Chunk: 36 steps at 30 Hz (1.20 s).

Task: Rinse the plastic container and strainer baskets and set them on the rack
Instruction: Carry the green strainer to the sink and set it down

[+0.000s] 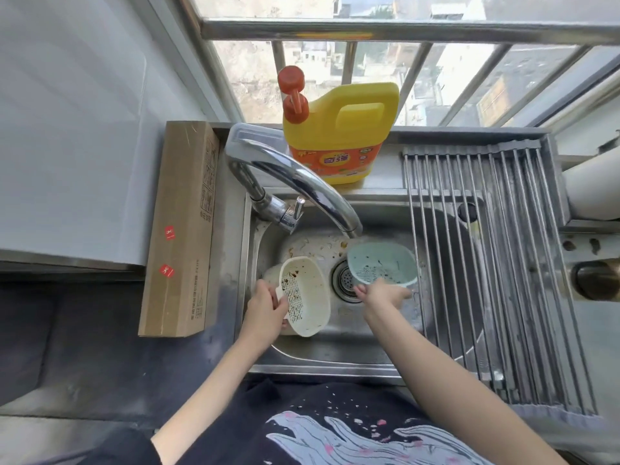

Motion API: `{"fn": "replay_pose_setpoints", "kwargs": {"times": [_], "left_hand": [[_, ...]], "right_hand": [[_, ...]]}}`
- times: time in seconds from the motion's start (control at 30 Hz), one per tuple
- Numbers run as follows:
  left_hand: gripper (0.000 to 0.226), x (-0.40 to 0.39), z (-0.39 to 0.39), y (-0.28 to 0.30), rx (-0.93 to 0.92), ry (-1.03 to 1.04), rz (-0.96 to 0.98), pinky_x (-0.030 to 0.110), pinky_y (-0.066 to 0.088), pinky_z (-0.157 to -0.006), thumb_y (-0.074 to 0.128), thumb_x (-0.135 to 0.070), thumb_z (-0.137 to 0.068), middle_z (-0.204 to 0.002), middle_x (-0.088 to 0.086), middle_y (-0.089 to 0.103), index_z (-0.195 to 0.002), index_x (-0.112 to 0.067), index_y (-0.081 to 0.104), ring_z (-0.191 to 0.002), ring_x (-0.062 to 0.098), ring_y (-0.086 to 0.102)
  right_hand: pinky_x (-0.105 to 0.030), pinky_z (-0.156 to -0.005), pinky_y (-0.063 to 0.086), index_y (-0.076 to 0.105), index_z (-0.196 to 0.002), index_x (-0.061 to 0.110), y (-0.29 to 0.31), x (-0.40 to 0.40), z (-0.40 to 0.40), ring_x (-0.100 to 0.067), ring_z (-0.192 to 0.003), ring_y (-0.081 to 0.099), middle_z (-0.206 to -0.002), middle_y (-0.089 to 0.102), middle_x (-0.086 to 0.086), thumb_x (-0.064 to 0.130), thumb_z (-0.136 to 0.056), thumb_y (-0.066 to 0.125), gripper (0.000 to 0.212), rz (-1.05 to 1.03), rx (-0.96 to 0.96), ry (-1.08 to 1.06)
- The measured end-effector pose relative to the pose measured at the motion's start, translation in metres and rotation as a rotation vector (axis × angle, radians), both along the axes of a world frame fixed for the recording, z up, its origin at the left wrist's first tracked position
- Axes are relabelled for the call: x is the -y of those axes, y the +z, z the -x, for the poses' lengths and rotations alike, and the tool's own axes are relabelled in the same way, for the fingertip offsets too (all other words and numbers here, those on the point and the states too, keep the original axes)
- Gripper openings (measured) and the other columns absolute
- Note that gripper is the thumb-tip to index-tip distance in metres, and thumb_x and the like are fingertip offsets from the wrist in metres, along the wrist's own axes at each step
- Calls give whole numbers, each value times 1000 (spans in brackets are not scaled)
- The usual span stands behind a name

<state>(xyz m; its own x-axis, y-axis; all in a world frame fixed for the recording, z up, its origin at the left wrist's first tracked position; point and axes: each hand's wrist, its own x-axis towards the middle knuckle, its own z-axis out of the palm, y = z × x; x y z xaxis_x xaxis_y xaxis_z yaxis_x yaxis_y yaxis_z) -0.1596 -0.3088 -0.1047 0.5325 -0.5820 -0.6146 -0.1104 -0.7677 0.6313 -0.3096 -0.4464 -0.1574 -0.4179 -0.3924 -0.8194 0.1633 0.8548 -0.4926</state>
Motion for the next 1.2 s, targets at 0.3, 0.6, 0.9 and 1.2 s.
{"fn": "replay_pose_setpoints", "kwargs": {"times": [0.3,0.6,0.9,1.2], "left_hand": [[18,23,-11,-8,3,-25,33,19,55,-49,51,-13,-96,-96,7,52,-87,-11,36,-88,22,63],[26,47,-9,-20,33,-216,48,27,55,-56,48,-14,-96,-94,7,48,-81,-22,30,-86,22,56],[33,49,1,-18,-8,-293,59,53,56,-66,49,-12,-95,-78,4,45,-75,-26,27,-74,20,49],[8,46,-16,-24,14,-265,-16,52,55,-76,42,-22,-97,-102,10,59,-92,-19,37,-91,25,62]], "right_hand": [[-43,-109,38,20,-142,-13,-49,16,32,-42,-128,46,-137,41,-33,29,-100,29,60,-24,210,-220],[-33,-89,54,33,-141,13,-50,5,27,-29,-125,48,-147,33,-9,25,-92,59,56,-169,227,-437],[-50,-85,54,40,-130,0,-38,-19,0,-35,-112,56,-127,53,-15,29,-98,48,45,-244,70,708],[-45,-66,59,39,-100,10,-18,-21,17,-32,-102,55,-112,48,-12,2,-89,57,22,-105,-42,929]]}}
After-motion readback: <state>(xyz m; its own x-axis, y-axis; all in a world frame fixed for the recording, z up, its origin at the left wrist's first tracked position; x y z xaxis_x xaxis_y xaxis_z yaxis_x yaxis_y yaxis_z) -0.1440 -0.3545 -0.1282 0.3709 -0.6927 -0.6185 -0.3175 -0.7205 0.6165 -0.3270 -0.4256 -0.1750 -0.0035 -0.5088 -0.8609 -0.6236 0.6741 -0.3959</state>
